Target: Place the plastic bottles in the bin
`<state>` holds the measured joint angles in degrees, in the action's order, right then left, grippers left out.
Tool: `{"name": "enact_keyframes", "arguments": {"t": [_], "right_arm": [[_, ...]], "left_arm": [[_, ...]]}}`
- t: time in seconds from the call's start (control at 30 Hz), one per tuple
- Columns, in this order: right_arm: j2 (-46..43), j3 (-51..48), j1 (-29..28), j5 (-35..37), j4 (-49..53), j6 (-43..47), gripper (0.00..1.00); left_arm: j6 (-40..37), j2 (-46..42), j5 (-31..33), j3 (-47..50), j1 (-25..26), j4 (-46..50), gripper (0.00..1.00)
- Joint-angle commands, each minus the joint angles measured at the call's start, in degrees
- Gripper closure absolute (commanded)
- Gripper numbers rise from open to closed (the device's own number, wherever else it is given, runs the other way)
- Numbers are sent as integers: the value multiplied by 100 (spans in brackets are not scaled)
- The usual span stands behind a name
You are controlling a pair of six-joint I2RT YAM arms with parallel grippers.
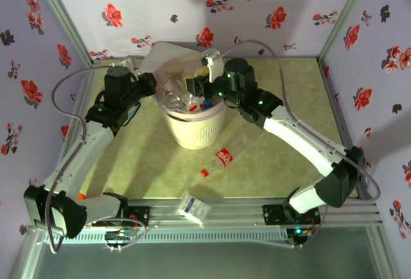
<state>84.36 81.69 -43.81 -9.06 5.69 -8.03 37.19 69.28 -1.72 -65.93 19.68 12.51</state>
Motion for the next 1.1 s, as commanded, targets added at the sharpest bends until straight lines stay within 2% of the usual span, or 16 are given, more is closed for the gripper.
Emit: {"name": "enact_keyframes", "arguments": {"t": [0.0,0.07,0.13,0.2,0.23,0.33,0.43,0.53,0.63,0.7,0.8,0.97,1.07], "right_arm": [[27,-311,6,-104,458,175,59],[-30,-100,24,12,656,126,44],[-29,356,105,54,1073,99,24],[-28,848,156,174,1486,213,12],[-48,1095,174,276,1651,292,8],[-62,1649,215,614,1902,346,5],[67,2069,237,917,2087,284,10],[401,2438,243,1103,2347,151,30],[830,2736,162,909,2665,58,48],[1048,2727,-22,873,2783,106,54],[1277,2360,-290,1032,2889,148,58],[1214,1190,-456,872,2308,-328,61],[1186,1120,-475,918,2265,-371,59]], "left_arm": [[-29,69,172,-130,-34,262,100],[-26,78,163,-130,-33,262,100],[-20,88,146,-138,-34,268,100],[-27,82,145,-139,-34,286,100],[-35,70,145,-139,-35,296,100],[-46,49,141,-122,-35,304,100],[-45,43,145,-104,-28,309,100],[-37,61,125,-104,-35,298,100],[-70,62,119,-130,-35,326,100],[-79,55,119,-130,-32,348,100],[-68,48,119,-115,-34,357,100],[-45,37,116,-102,-30,354,100],[-78,45,92,-152,-35,400,100]]}}
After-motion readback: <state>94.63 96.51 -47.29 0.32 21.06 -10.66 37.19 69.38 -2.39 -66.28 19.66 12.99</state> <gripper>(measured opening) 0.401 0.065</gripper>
